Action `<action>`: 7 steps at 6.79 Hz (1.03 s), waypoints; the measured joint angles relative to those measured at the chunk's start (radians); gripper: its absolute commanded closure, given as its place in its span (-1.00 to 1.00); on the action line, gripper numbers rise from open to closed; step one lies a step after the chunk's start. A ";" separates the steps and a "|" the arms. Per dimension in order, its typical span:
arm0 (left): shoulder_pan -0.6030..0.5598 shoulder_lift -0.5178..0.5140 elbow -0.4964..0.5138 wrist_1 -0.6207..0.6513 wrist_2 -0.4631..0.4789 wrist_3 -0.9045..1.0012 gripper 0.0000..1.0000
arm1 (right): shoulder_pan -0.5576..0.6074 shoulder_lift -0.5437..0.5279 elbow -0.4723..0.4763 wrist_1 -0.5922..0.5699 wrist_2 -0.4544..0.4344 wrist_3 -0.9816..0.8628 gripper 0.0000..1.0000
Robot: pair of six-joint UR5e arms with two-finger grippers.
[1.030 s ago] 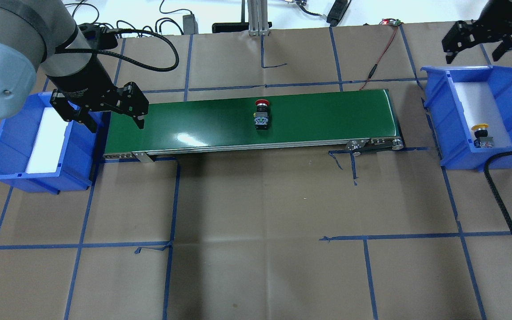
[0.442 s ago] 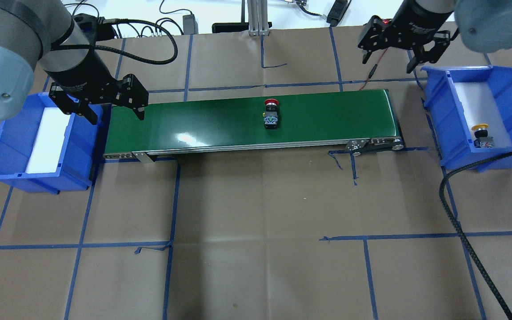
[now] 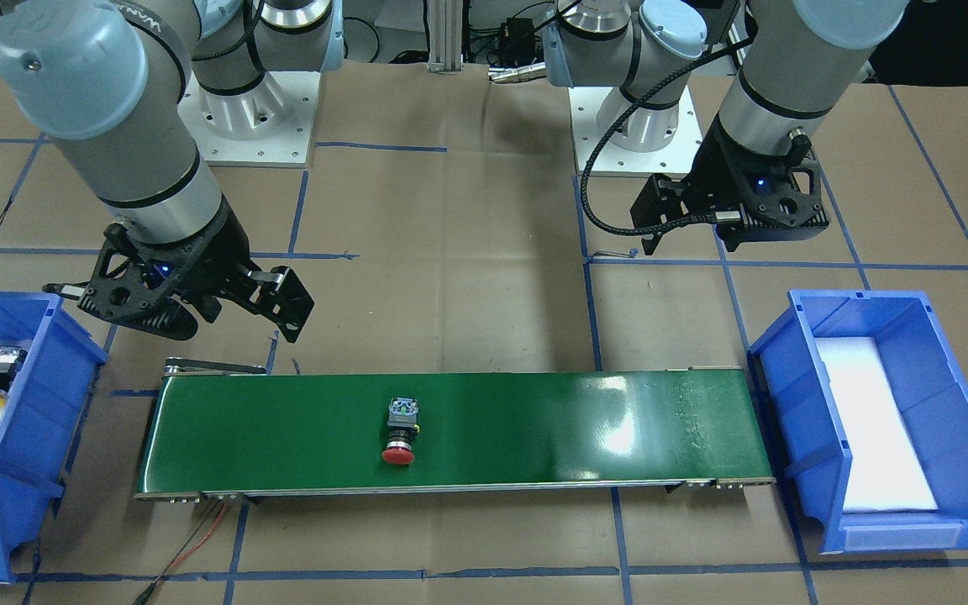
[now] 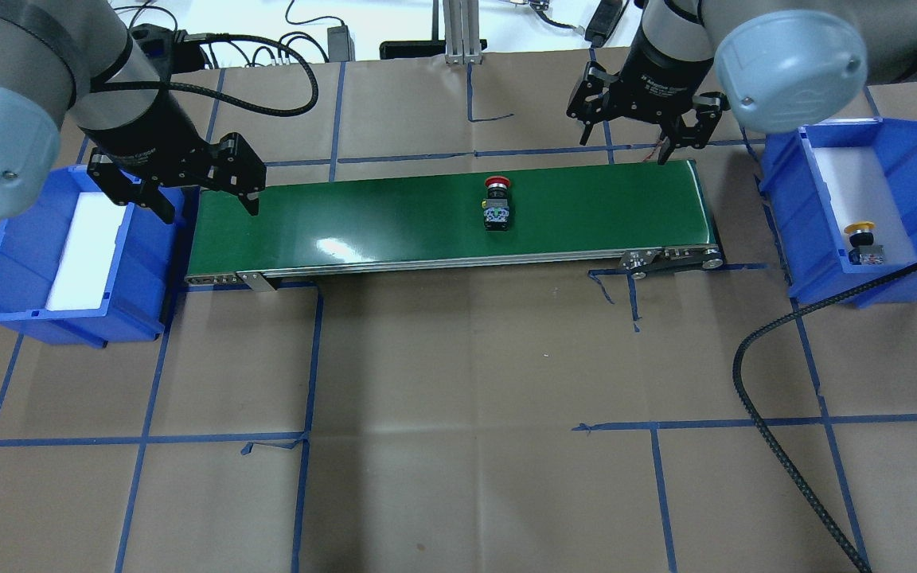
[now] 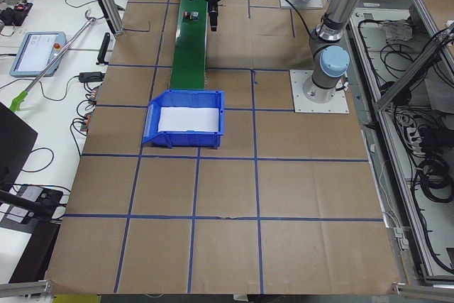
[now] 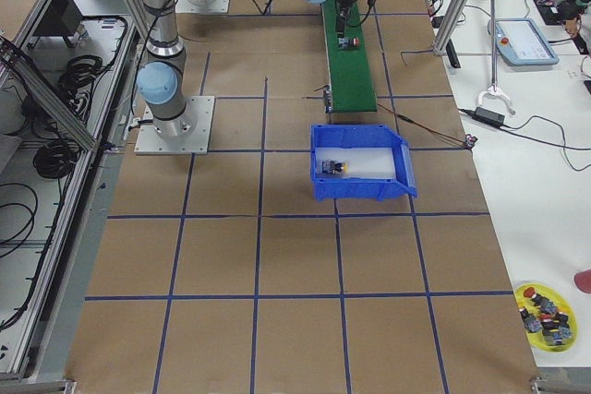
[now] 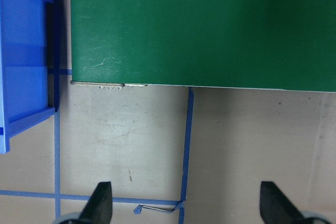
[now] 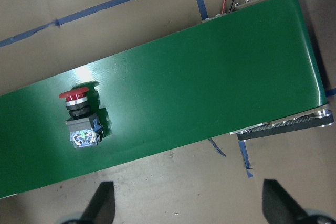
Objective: Transport two buttons from left to right
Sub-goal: 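Move the right gripper back over the belt toward the red button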
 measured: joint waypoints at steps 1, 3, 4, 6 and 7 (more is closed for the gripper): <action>0.000 0.000 0.000 0.000 0.001 0.000 -1.00 | 0.006 0.002 0.020 -0.005 -0.002 -0.001 -0.99; 0.000 -0.001 0.000 0.000 0.002 0.000 -1.00 | 0.009 0.010 0.044 -0.034 -0.009 -0.004 -0.99; 0.000 -0.002 -0.001 0.000 0.000 0.000 -1.00 | 0.009 0.023 0.049 -0.055 -0.011 -0.004 -0.99; 0.000 -0.002 -0.001 0.000 -0.002 0.000 -1.00 | 0.009 0.063 0.051 -0.090 -0.010 -0.004 -0.99; 0.000 -0.002 -0.001 0.000 -0.002 0.000 -1.00 | 0.009 0.087 0.051 -0.127 -0.009 -0.003 -0.99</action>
